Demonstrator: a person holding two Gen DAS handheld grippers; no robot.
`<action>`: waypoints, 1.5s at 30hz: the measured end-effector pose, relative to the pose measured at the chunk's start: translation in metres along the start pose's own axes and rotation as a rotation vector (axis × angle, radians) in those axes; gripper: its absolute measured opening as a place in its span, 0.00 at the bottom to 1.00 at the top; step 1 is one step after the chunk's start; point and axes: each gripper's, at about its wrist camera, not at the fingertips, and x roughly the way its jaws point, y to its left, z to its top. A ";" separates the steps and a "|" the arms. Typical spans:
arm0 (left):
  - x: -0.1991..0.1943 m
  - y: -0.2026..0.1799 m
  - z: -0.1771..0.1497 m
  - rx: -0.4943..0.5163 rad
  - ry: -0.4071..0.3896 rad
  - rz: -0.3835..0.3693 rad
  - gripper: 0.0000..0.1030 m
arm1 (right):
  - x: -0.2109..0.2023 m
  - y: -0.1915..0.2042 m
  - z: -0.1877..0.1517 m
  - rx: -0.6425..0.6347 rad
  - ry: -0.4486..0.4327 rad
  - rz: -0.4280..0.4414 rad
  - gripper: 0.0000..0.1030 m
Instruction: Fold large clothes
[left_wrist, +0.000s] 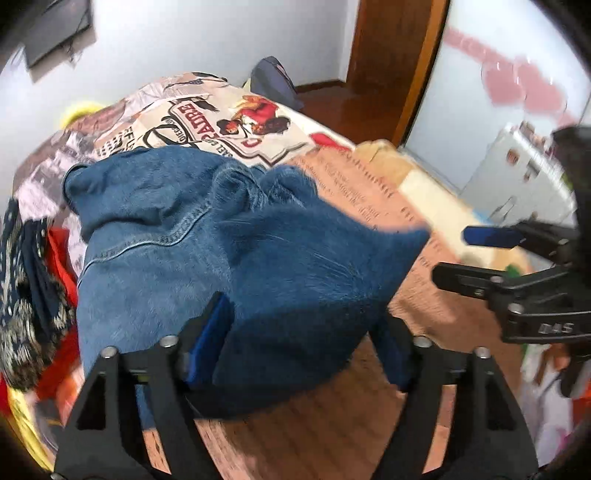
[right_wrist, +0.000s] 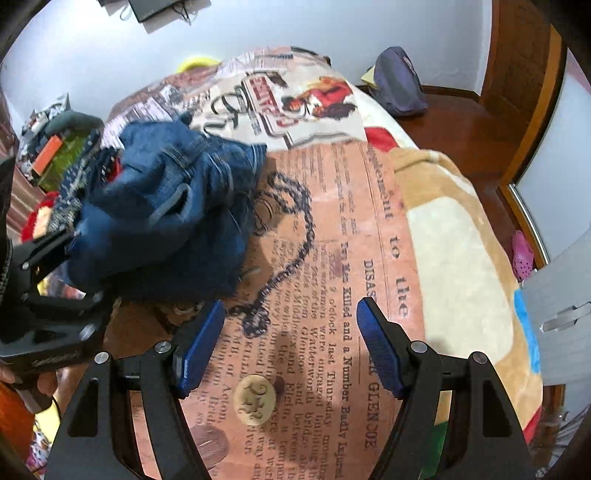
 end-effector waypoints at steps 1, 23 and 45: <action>-0.010 -0.002 -0.001 -0.012 -0.011 0.002 0.79 | -0.005 0.001 0.003 0.002 -0.011 0.009 0.69; -0.021 0.132 -0.050 -0.213 0.009 0.251 0.89 | 0.053 0.087 0.065 -0.100 0.028 0.101 0.69; -0.037 0.118 -0.075 -0.196 -0.033 0.285 0.89 | 0.034 0.034 0.027 -0.038 0.017 0.014 0.70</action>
